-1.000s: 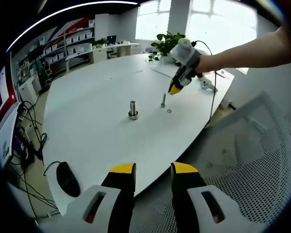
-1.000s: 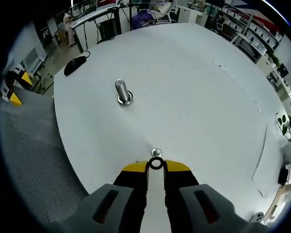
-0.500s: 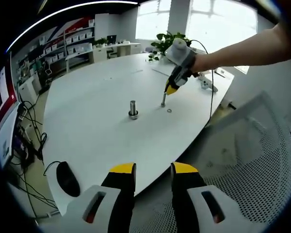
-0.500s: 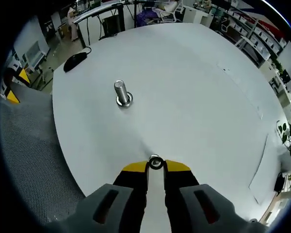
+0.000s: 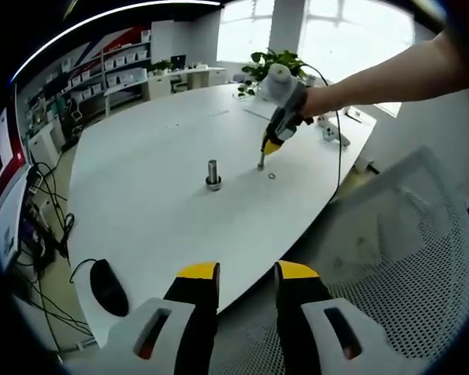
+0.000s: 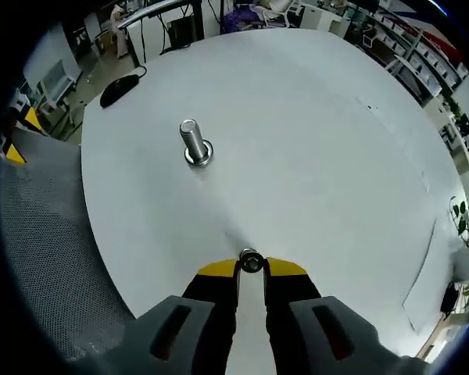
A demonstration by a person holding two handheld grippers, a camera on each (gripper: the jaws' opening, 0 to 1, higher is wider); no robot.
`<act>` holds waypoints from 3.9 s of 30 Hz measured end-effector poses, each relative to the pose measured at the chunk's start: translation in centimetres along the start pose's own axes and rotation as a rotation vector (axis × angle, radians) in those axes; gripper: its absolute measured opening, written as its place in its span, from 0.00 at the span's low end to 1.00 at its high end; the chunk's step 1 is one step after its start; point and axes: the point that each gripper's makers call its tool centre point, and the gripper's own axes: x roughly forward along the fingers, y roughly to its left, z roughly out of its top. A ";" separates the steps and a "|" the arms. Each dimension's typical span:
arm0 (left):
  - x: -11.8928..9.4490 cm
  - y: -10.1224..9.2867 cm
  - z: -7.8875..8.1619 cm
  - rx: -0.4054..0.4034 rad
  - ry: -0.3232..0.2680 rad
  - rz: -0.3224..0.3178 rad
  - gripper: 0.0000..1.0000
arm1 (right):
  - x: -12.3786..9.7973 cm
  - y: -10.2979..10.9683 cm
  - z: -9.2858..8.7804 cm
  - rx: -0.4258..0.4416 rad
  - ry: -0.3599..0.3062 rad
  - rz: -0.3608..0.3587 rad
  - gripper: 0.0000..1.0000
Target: Place the washer onto the threaded stud by aligning its center hole with the stud, sliding it down to the base, and recovering from edge contact or off-axis alignment until the washer reaches the visible bottom stop.
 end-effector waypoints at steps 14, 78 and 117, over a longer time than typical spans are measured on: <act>0.0 0.2 -0.1 -0.007 0.003 0.008 0.26 | 2.3 0.3 -1.2 -0.012 0.047 0.015 0.14; -0.1 0.0 -0.1 0.002 0.001 0.003 0.26 | 3.5 3.5 -3.7 0.055 0.078 0.032 0.16; 0.1 0.2 0.0 0.004 0.001 0.012 0.26 | 3.9 3.6 -3.7 0.162 0.014 -0.035 0.15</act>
